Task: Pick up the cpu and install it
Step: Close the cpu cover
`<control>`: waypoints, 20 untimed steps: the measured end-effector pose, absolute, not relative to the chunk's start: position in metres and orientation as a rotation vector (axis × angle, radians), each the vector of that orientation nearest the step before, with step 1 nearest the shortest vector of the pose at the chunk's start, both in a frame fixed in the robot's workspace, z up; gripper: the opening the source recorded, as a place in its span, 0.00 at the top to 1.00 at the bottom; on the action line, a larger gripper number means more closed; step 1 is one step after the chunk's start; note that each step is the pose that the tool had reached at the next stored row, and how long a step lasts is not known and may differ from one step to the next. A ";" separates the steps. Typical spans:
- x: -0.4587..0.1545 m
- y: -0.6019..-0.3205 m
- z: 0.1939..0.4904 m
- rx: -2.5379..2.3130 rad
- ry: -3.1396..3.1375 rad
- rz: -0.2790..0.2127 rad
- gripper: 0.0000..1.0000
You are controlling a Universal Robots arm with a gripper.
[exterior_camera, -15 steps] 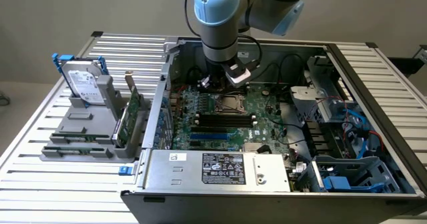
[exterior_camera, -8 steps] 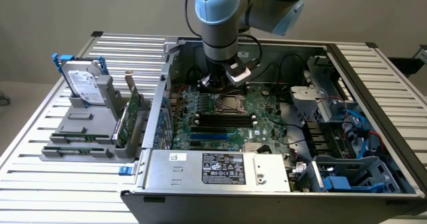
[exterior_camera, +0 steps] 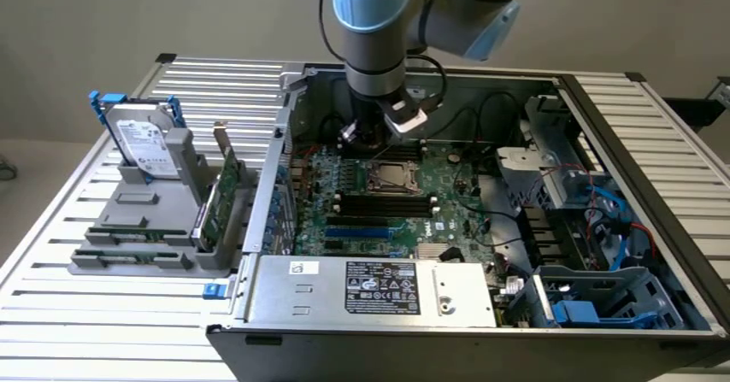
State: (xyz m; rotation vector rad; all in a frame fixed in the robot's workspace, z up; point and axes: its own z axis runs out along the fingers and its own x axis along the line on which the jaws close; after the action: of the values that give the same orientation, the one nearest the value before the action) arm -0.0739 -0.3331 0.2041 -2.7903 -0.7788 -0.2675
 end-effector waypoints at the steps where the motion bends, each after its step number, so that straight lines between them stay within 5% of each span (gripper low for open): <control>1: -0.075 -0.332 0.206 -2.790 -0.778 -0.263 0.89; 20: -0.084 -0.341 0.207 -2.785 -0.788 -0.251 0.89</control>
State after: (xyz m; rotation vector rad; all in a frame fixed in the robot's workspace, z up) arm -0.0845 -0.3407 0.2074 -2.7848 -0.7882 -0.2511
